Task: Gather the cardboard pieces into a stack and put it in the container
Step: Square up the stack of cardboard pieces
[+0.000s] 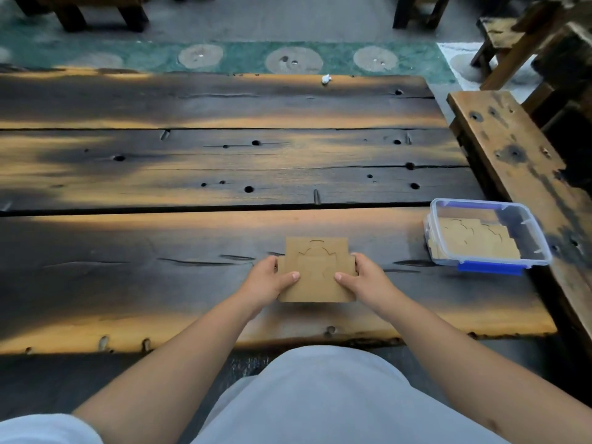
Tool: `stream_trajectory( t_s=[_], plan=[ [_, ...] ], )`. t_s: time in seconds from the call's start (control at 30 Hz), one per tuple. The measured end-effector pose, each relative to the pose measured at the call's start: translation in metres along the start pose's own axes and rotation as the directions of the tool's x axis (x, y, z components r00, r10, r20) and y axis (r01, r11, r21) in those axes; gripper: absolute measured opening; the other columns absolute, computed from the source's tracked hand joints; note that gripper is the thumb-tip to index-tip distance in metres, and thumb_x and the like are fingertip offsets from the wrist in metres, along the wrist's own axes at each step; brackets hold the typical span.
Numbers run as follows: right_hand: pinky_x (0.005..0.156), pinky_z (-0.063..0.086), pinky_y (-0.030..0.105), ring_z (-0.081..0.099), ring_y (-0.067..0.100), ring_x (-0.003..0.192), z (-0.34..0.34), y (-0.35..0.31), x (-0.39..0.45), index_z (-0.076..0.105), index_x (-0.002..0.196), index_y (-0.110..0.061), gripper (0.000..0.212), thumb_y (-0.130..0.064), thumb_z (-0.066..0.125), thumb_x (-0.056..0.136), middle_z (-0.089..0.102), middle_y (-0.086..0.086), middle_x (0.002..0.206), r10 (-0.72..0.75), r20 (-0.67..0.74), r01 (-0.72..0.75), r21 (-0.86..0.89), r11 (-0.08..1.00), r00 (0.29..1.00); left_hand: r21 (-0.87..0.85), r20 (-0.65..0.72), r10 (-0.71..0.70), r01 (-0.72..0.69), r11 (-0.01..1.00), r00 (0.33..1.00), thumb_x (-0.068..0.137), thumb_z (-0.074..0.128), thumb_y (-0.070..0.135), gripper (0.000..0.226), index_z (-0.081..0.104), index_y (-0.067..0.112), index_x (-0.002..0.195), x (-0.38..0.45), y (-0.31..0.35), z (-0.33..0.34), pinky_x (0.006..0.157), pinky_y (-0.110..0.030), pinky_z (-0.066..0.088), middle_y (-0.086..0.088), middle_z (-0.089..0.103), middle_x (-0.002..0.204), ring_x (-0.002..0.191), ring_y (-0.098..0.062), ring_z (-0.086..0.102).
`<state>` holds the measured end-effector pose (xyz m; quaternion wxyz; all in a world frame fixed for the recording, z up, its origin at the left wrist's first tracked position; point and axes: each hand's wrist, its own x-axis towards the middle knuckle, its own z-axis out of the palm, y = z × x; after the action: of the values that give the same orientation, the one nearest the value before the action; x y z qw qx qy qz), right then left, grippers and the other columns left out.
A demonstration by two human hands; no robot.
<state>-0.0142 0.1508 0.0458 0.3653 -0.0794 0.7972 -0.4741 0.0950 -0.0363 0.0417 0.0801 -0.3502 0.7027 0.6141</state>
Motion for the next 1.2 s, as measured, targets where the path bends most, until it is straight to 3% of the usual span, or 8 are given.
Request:
stream_trajectory(
  t_s=[0.27,0.47,0.63,0.77,1.0,1.07,1.2],
  plan=[
    [0.087,0.056,0.042,0.065,0.019,0.099,0.005,0.012,-0.028,0.058,0.113,-0.014,0.030,-0.020,0.071,0.086,0.067,0.003,0.112,0.036,-0.075,-0.030,0.071,0.997,0.997,0.024,-0.035,0.020,-0.020,1.000,0.999,0.089,0.067,0.026,0.022,0.056,0.018,0.107,-0.024,-0.009,0.004,0.086,-0.043,0.055,0.000,0.066,0.107,0.096,-0.020,0.064],
    [0.063,0.052,0.026,0.066,0.015,0.093,-0.002,0.021,-0.043,0.059,0.108,-0.019,0.026,-0.019,0.071,0.085,0.068,0.000,0.107,0.038,-0.109,-0.029,0.078,0.997,0.993,0.042,-0.017,0.026,-0.025,0.999,1.000,0.088,0.069,0.026,0.021,0.057,0.019,0.104,-0.025,-0.011,0.018,0.085,-0.039,0.054,-0.001,0.066,0.107,0.093,-0.017,0.064],
    [0.064,0.052,0.027,0.066,0.014,0.091,-0.019,0.029,-0.048,0.060,0.106,-0.022,0.023,-0.019,0.071,0.086,0.068,-0.003,0.103,0.057,-0.156,-0.043,0.087,0.995,0.986,0.082,0.018,0.012,-0.014,0.997,1.000,0.087,0.069,0.028,0.027,0.058,0.016,0.108,-0.021,-0.003,0.038,0.088,-0.044,0.054,-0.001,0.066,0.107,0.096,-0.020,0.064],
    [0.064,0.051,0.026,0.065,0.013,0.090,-0.041,0.040,-0.048,0.060,0.104,-0.023,0.023,-0.019,0.072,0.085,0.067,-0.004,0.101,0.075,-0.195,-0.056,0.102,0.993,0.978,0.109,0.050,0.019,-0.025,0.994,0.999,0.087,0.069,0.028,0.025,0.058,0.017,0.107,-0.014,0.010,0.061,0.084,-0.039,0.054,0.001,0.066,0.106,0.094,-0.017,0.063],
    [0.049,0.045,0.011,0.064,-0.004,0.063,-0.113,0.050,-0.033,0.063,0.096,-0.022,0.019,-0.013,0.073,0.083,0.066,-0.010,0.082,0.066,-0.235,-0.039,0.118,0.992,0.970,0.116,0.081,0.015,-0.025,0.993,0.997,0.088,0.068,0.027,0.017,0.056,0.021,0.099,0.007,0.050,0.121,0.071,-0.030,0.051,0.003,0.065,0.102,0.089,-0.012,0.063],
    [0.053,0.046,0.013,0.065,0.000,0.070,-0.148,0.054,-0.026,0.064,0.100,-0.020,0.020,-0.014,0.073,0.083,0.067,-0.009,0.085,0.079,-0.246,-0.050,0.120,0.991,0.966,0.139,0.094,0.022,-0.035,0.990,0.995,0.088,0.067,0.027,0.018,0.056,0.021,0.102,0.019,0.071,0.151,0.075,-0.033,0.053,0.001,0.066,0.104,0.090,-0.015,0.063],
    [0.075,0.053,0.027,0.065,0.013,0.089,-0.197,0.058,-0.014,0.065,0.106,-0.020,0.024,-0.016,0.073,0.083,0.069,-0.005,0.097,0.088,-0.256,-0.060,0.116,0.991,0.963,0.209,0.091,0.005,-0.024,0.978,0.996,0.087,0.068,0.030,0.030,0.057,0.016,0.112,0.040,0.099,0.192,0.089,-0.043,0.053,-0.002,0.066,0.110,0.097,-0.022,0.064]
  ],
)
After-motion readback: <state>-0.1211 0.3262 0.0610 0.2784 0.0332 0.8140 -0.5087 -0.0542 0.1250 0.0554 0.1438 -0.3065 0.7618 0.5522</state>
